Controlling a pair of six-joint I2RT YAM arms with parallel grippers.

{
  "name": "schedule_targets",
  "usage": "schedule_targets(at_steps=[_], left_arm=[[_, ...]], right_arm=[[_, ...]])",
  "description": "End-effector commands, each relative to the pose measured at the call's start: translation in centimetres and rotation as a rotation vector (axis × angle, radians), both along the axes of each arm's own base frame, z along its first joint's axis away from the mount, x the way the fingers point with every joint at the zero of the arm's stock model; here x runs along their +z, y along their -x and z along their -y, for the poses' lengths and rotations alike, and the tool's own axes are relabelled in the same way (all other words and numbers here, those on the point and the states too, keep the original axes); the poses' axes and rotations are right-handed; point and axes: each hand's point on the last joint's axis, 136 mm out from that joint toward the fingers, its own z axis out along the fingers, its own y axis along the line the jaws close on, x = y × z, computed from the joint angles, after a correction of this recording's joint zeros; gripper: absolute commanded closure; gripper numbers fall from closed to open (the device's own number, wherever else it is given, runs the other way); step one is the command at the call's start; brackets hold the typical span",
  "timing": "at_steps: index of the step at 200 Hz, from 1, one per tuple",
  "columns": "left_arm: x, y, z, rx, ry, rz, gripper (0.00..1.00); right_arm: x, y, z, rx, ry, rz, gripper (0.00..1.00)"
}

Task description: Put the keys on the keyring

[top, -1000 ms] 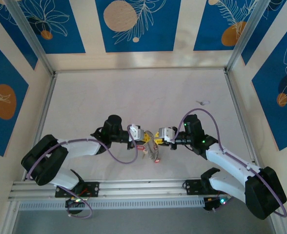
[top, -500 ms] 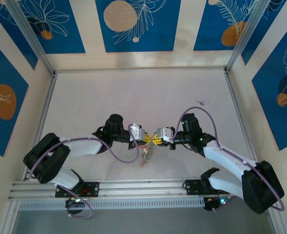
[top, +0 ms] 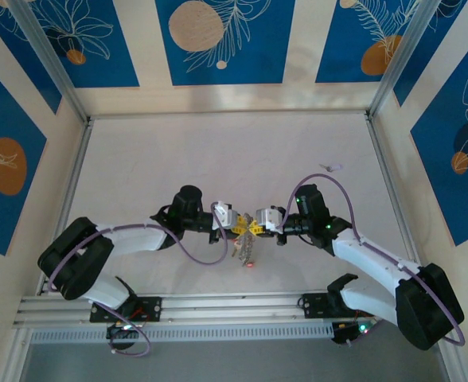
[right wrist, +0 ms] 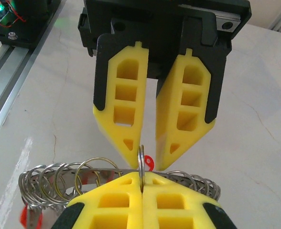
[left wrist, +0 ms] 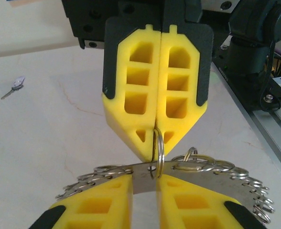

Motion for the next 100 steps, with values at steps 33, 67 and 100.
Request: schedule_targets(at_steps=[33, 67, 100], left_arm=[[2.2, -0.3, 0.6, -0.014, 0.022, 0.047, 0.8], [2.8, 0.3, 1.0, -0.041, 0.034, 0.04, 0.8], [2.9, 1.1, 1.1, -0.07, 0.039, 0.035, 0.8]], right_arm=[[0.5, 0.0, 0.0, -0.012, 0.064, 0.003, 1.0], [0.6, -0.7, -0.1, -0.051, 0.065, -0.004, 1.0], [0.5, -1.0, 0.0, -0.069, 0.076, -0.019, 1.0]])
